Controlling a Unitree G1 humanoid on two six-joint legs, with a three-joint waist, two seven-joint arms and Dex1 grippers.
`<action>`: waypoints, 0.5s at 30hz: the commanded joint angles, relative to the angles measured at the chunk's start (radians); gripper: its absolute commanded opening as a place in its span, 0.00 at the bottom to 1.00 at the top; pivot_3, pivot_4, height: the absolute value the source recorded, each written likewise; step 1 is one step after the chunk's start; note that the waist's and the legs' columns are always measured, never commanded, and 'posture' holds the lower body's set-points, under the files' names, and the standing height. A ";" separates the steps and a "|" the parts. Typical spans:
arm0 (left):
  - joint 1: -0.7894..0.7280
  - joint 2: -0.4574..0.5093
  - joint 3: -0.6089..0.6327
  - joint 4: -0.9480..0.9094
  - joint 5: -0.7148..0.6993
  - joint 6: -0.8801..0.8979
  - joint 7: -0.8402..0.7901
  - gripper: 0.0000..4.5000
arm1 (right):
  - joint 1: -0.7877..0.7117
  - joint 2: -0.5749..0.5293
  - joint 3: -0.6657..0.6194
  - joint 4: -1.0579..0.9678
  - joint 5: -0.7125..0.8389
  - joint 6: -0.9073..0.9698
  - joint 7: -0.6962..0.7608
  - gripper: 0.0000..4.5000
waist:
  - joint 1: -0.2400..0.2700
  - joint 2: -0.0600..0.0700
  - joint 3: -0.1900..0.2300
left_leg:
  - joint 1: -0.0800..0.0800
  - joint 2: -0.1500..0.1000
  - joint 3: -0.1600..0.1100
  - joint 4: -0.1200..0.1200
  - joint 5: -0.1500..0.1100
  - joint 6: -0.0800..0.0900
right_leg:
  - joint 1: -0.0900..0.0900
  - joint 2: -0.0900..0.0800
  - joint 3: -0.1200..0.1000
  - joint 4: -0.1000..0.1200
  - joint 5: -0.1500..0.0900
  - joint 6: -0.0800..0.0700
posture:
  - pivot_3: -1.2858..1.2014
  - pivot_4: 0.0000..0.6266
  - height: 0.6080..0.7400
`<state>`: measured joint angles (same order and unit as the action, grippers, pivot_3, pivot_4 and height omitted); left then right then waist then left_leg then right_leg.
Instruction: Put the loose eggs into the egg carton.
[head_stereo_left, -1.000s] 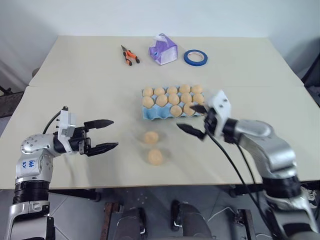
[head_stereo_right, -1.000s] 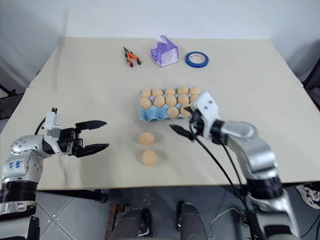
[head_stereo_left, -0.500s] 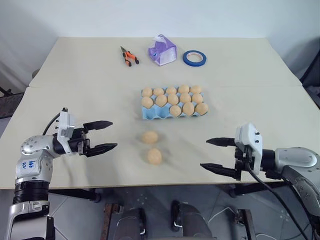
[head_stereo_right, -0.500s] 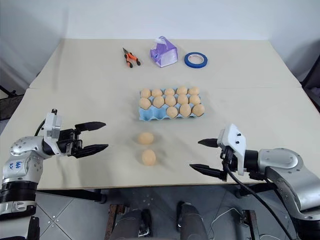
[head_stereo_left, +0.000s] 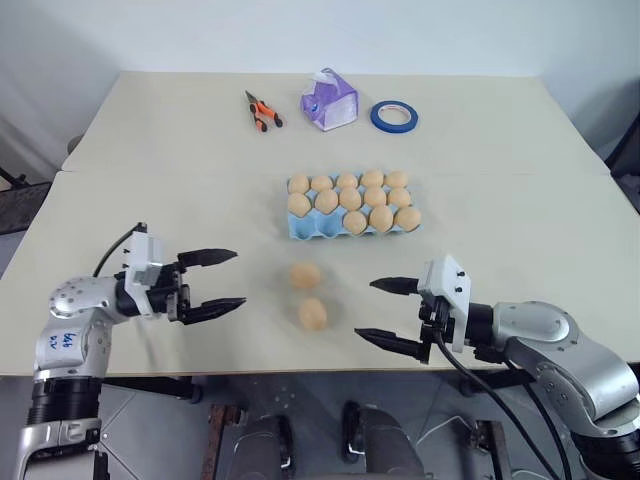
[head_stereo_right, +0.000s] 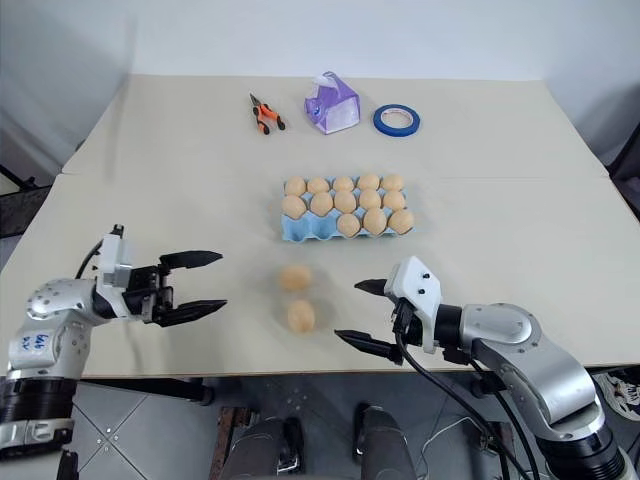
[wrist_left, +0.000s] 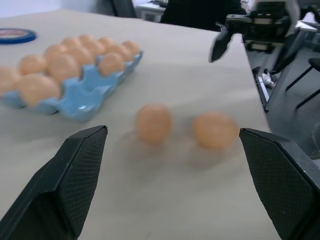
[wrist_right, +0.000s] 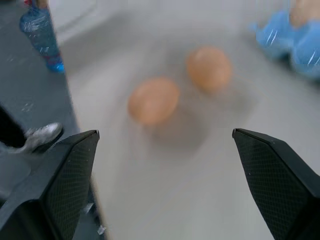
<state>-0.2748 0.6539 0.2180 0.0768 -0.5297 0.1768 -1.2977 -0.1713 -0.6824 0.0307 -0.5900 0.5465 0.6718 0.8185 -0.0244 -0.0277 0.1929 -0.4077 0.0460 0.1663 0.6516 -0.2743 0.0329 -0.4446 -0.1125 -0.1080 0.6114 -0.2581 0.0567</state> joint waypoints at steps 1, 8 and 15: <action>0.082 0.002 0.001 -0.204 -0.023 0.121 0.144 1.00 | 0.039 -0.003 -0.060 0.038 0.002 -0.124 0.065 0.99 | 0.000 0.000 0.000 | 0.000 0.000 0.000 0.000 0.000 0.000 | 0.000 0.000 0.000 0.000 0.000 0.000 | 0.52 0.24 1.00; 0.222 -0.086 -0.041 -0.572 -0.046 0.318 0.451 1.00 | 0.056 -0.064 -0.121 0.192 -0.015 -0.250 0.173 0.99 | 0.000 0.000 0.000 | 0.001 0.000 0.000 0.001 0.000 0.001 | 0.002 0.001 0.001 0.001 0.000 0.001 | 0.52 0.24 1.00; 0.258 -0.136 -0.182 -0.735 -0.050 0.506 0.651 1.00 | 0.005 -0.095 -0.146 0.332 -0.022 -0.336 0.278 0.99 | -0.001 0.000 0.000 | 0.003 0.001 0.000 0.002 0.002 0.000 | 0.002 0.002 0.002 0.002 0.002 -0.001 | 0.52 0.24 1.00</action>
<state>-0.0226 0.5235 0.0471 -0.6147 -0.5745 0.6511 -0.6999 -0.1496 -0.7647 -0.0914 -0.2639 0.5267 0.3661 1.0762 -0.0255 -0.0277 0.1929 -0.4048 0.0472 0.1667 0.6535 -0.2723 0.0330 -0.4423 -0.1098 -0.1061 0.6131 -0.2566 0.0553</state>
